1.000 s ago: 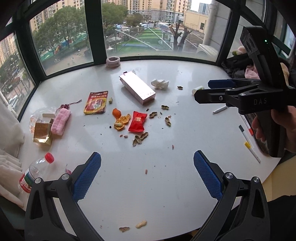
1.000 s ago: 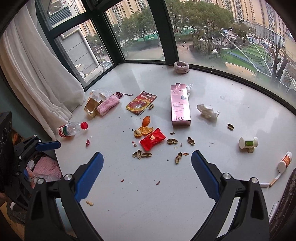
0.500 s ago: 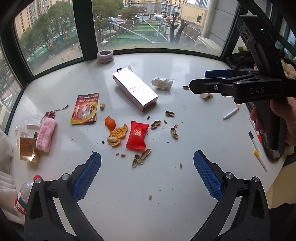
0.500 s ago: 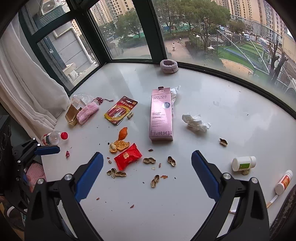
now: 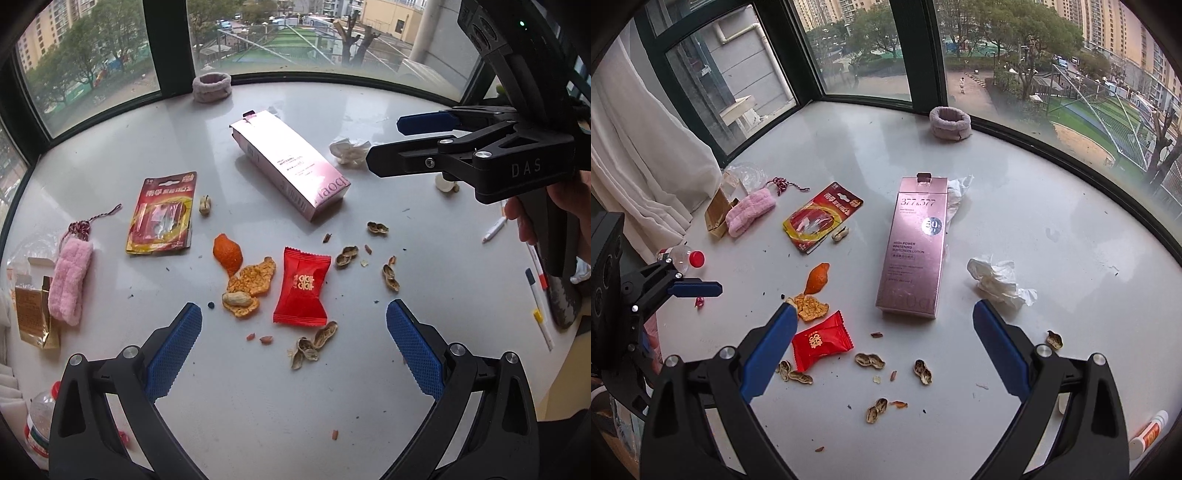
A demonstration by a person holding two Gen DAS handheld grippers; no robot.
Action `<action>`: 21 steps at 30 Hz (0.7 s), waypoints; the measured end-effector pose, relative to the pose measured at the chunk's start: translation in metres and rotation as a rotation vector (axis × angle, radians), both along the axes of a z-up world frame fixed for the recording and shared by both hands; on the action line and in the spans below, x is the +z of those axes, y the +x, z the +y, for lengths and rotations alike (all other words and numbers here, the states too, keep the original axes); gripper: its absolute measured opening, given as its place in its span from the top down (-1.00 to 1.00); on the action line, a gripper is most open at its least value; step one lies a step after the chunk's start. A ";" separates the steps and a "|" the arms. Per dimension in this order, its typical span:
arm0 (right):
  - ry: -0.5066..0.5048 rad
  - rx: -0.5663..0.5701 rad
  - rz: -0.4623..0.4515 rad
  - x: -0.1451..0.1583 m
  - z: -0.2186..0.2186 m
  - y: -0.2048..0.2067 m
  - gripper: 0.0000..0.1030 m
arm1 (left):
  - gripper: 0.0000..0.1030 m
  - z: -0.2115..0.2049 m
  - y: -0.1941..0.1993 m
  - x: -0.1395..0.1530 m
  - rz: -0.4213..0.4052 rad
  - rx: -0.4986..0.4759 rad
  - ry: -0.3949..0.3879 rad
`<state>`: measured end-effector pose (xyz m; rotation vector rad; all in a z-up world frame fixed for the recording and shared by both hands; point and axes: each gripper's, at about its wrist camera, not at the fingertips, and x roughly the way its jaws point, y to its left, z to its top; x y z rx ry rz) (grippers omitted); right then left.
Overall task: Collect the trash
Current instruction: 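Close the left tool on the red candy packet while the right tool grips the pink box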
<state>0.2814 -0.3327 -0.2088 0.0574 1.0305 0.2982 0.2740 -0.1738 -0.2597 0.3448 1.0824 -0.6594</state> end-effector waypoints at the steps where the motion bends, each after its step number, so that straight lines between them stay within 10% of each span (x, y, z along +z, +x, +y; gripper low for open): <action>1: -0.009 0.006 0.005 -0.004 0.001 0.005 -0.81 | -0.88 -0.002 0.003 -0.005 0.002 -0.008 0.005; 13: -0.081 0.025 0.066 -0.052 0.009 0.048 -0.81 | -0.85 -0.034 0.021 -0.055 -0.025 -0.137 0.037; 21: -0.086 0.016 0.063 -0.063 0.010 0.061 -0.81 | -0.32 -0.034 0.031 -0.069 -0.026 -0.124 0.039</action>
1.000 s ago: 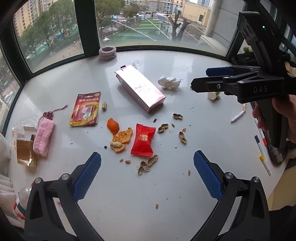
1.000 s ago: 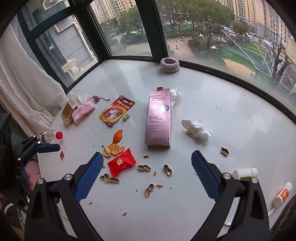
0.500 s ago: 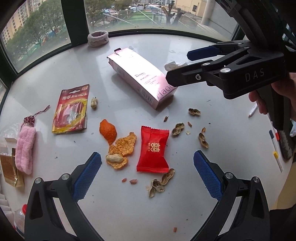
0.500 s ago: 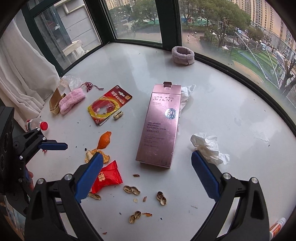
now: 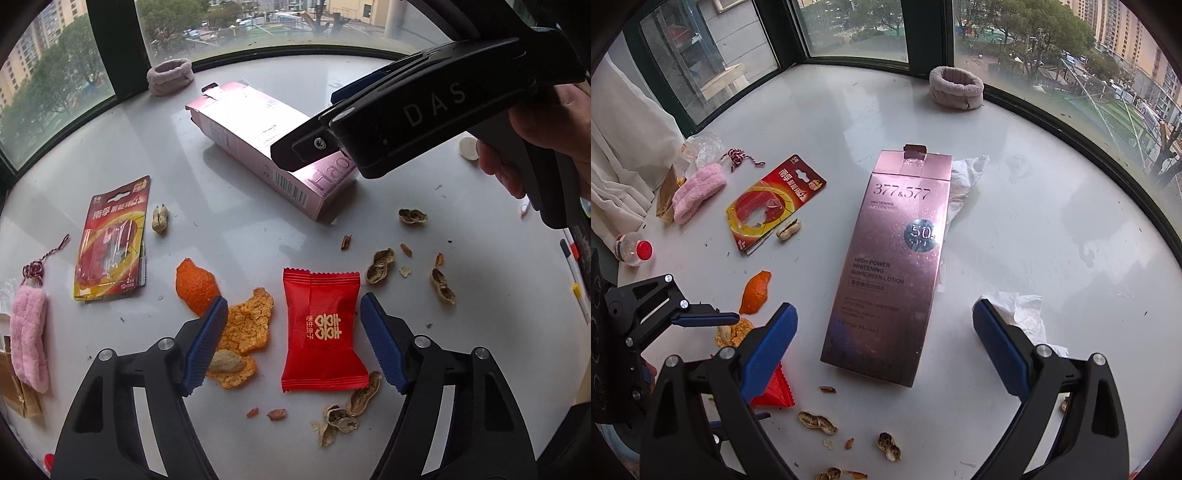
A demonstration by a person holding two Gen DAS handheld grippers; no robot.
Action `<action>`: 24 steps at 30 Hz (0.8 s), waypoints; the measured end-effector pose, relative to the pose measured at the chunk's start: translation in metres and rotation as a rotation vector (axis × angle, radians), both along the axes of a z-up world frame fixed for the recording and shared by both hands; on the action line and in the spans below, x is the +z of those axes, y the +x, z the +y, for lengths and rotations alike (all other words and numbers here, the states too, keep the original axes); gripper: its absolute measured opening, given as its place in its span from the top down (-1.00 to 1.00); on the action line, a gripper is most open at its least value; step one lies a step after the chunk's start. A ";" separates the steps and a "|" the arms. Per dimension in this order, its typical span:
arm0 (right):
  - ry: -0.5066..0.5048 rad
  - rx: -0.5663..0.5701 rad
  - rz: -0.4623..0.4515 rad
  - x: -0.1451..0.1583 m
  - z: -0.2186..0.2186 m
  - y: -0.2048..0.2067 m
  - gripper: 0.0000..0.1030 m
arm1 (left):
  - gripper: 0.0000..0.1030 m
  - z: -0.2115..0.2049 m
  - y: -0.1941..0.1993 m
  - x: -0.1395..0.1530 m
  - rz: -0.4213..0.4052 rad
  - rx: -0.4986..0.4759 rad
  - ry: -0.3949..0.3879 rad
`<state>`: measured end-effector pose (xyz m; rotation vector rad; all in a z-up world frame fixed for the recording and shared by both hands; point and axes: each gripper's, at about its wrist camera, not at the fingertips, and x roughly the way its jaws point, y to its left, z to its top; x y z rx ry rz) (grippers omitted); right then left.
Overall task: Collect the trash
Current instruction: 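Close the left tool on the red candy packet while the right tool grips the pink box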
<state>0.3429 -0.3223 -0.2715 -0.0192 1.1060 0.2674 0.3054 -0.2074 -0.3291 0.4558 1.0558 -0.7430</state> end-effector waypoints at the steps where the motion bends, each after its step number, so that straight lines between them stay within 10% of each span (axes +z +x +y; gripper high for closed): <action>1: 0.001 0.000 0.001 -0.001 0.000 0.001 -0.81 | -0.26 0.001 0.001 -0.002 0.003 -0.001 -0.001; 10: 0.013 -0.003 0.018 -0.008 0.006 0.004 -0.79 | 0.44 0.007 0.006 -0.005 -0.010 0.018 0.000; 13: 0.005 -0.001 0.027 -0.011 0.009 0.004 -0.31 | 0.47 0.009 0.007 -0.002 -0.011 0.029 -0.006; 24: -0.046 0.012 0.029 -0.019 0.017 0.008 -0.22 | 0.48 0.015 0.007 0.009 0.003 0.059 -0.025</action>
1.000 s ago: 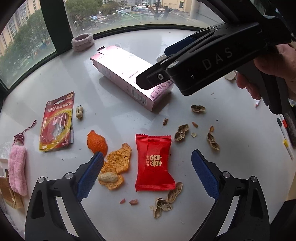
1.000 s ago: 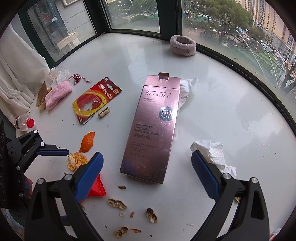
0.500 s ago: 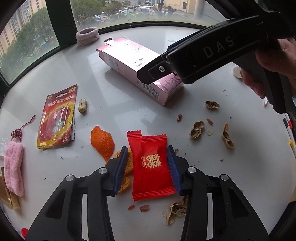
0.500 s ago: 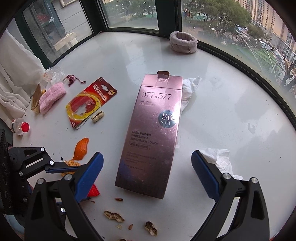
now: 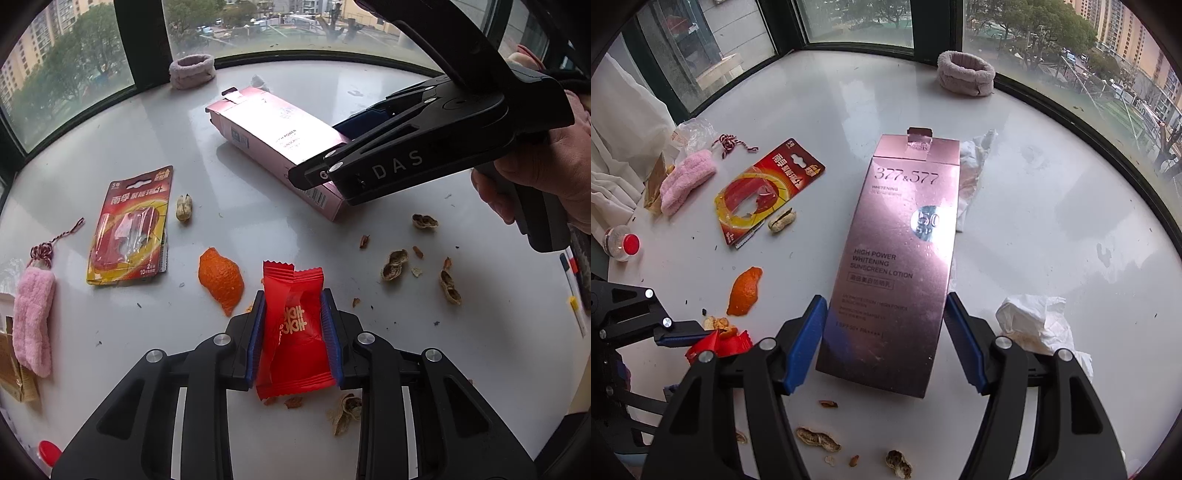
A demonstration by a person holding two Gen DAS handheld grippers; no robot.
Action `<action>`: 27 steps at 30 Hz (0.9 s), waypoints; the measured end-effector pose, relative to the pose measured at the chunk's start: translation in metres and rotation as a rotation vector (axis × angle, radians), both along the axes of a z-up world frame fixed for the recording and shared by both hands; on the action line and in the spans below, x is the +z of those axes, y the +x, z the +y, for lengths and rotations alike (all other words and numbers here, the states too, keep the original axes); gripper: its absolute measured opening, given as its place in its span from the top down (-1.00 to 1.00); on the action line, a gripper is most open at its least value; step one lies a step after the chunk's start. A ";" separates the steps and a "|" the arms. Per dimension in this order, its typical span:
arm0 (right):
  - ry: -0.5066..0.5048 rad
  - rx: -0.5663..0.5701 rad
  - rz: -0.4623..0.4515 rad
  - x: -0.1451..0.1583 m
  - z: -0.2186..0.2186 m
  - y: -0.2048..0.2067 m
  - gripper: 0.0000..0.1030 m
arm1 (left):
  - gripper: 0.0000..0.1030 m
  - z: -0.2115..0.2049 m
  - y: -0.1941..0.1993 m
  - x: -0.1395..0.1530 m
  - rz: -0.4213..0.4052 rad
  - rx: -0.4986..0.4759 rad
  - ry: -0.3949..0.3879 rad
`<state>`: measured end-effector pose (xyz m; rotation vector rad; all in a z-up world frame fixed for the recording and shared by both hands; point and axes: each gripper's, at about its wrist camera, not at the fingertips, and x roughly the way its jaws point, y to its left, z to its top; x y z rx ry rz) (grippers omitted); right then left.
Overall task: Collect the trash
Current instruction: 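Lift and carry the candy packet and pink box with both tools to the bin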
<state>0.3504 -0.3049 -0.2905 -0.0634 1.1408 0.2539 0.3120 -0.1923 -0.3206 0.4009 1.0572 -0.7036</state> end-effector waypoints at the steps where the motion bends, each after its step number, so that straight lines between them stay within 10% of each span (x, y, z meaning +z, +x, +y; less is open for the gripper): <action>1: -0.004 0.000 -0.002 0.000 0.001 0.000 -0.22 | 0.48 0.001 0.000 0.001 0.003 0.005 -0.004; 27: 0.068 -0.064 0.023 0.046 -0.021 -0.048 -0.16 | 0.48 0.033 -0.022 0.064 0.003 0.155 -0.108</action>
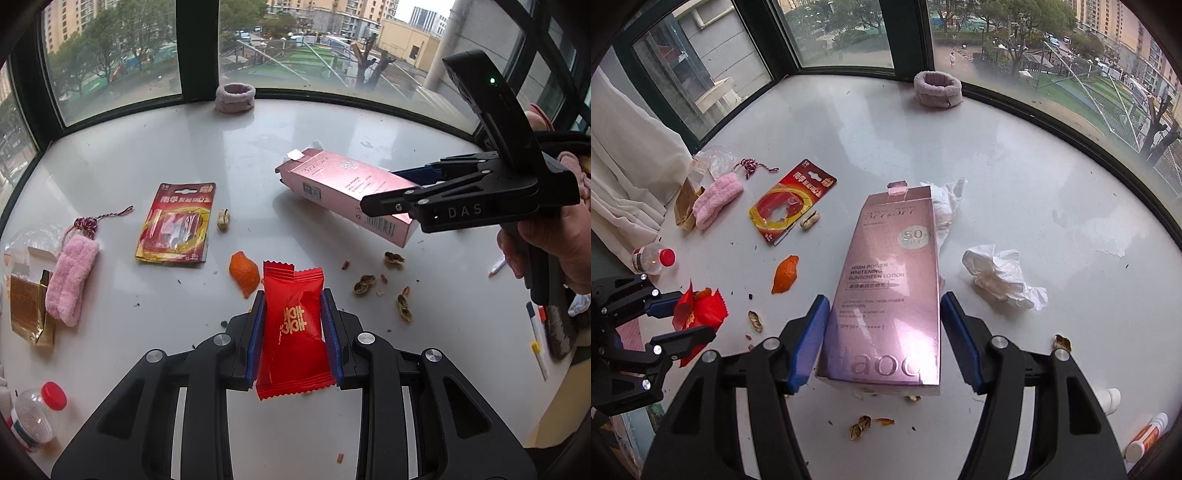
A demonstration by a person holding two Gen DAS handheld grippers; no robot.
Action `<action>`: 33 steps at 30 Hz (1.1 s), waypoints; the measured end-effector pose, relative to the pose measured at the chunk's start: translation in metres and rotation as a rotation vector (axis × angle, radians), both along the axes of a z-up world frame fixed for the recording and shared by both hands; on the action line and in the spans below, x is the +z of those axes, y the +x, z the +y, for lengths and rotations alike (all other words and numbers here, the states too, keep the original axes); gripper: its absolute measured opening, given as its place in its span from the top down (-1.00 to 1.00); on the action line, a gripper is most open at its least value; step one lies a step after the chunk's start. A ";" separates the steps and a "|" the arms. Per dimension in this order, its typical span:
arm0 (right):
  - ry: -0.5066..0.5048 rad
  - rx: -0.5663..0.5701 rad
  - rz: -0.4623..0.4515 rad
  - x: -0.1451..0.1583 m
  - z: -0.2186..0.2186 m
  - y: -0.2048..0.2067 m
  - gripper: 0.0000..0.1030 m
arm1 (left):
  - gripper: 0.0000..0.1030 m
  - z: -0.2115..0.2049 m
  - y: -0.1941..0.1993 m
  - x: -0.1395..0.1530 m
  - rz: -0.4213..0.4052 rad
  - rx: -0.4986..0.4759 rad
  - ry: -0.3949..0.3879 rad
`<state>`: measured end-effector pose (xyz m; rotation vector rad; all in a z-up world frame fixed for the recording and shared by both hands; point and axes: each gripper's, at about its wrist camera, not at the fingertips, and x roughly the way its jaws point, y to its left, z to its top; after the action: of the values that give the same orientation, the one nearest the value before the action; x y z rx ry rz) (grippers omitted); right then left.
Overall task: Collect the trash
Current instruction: 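Lift and carry the candy packet and pink box with both tools to the bin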
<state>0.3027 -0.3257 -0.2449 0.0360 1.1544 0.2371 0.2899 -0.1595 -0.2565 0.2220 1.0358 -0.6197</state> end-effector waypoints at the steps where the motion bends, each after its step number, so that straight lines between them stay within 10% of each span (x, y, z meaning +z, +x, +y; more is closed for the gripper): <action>1: -0.010 0.007 0.008 -0.005 0.002 -0.001 -0.16 | 0.48 0.000 -0.001 0.000 0.005 0.003 -0.003; 23: -0.177 0.062 0.001 -0.054 0.030 0.012 -0.18 | 0.48 0.004 0.002 -0.015 0.048 0.032 0.003; 33: 0.042 -0.036 -0.011 -0.007 0.003 0.003 -0.14 | 0.48 0.010 0.000 -0.003 0.034 0.032 -0.007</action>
<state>0.3056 -0.3224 -0.2518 0.0926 1.1372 0.2292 0.2898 -0.1492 -0.2593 0.1889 1.0682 -0.5994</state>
